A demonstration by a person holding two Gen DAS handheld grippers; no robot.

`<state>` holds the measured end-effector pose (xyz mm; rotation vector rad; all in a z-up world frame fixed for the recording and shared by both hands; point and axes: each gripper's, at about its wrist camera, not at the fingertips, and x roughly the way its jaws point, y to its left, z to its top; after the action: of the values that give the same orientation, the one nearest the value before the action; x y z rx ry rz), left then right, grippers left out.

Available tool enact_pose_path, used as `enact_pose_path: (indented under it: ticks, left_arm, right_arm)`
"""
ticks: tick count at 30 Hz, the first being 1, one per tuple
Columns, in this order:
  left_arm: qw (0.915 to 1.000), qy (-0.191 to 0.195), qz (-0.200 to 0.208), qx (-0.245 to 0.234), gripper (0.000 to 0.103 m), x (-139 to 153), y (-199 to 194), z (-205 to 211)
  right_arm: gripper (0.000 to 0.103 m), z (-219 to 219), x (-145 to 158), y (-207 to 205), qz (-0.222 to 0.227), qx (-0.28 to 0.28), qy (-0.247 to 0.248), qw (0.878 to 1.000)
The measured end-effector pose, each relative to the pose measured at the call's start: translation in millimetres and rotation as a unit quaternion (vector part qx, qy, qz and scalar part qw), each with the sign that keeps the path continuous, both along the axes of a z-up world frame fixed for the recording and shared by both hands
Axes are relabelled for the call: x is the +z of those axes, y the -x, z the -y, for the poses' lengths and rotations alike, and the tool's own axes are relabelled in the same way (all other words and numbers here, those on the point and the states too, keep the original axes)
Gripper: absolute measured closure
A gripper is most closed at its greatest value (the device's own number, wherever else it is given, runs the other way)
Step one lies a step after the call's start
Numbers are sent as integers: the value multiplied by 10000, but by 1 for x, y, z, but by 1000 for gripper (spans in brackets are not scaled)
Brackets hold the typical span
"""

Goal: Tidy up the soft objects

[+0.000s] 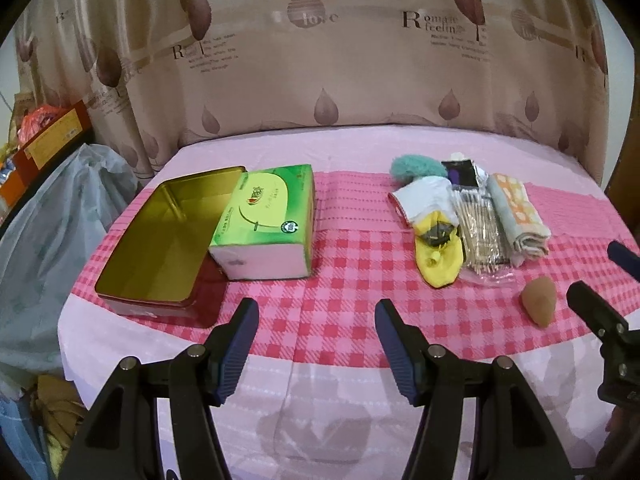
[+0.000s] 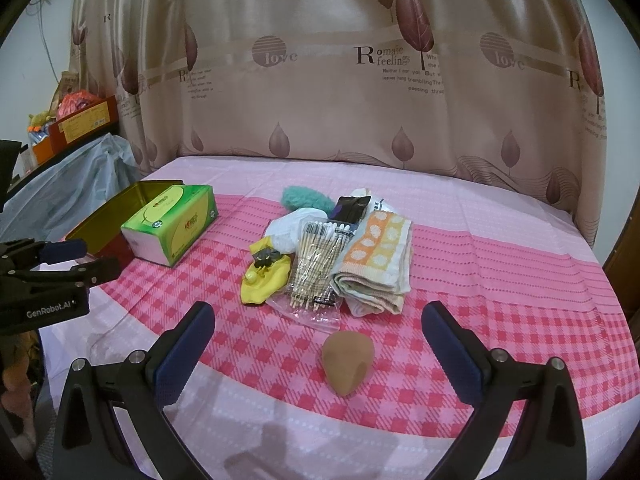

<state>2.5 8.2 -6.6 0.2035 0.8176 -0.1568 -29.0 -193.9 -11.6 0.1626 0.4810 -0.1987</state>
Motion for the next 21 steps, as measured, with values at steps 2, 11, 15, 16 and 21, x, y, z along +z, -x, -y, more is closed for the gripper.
enact_pose_path:
  ticks: [2, 11, 15, 16, 21]
  left_arm:
    - [10000, -13, -2, -18, 41, 0, 1, 1]
    - [10000, -68, -38, 57, 41, 1, 0, 0]
    - [9999, -92, -62, 86, 41, 1, -1, -2]
    - [9999, -103, -65, 96, 41, 1, -1, -2]
    - [9998, -113, -96, 144, 41, -1, -3, -3]
  right_arm:
    - [1, 0, -1, 0, -1, 2, -5, 10000]
    - [1, 0, -3, 4, -31, 16, -15, 10000]
    - [1, -1, -4, -2, -86, 23, -43, 10000]
    - [1, -2, -4, -2, -97, 24, -51, 9999]
    - [1, 1, -4, -4, -180, 19, -88, 9998]
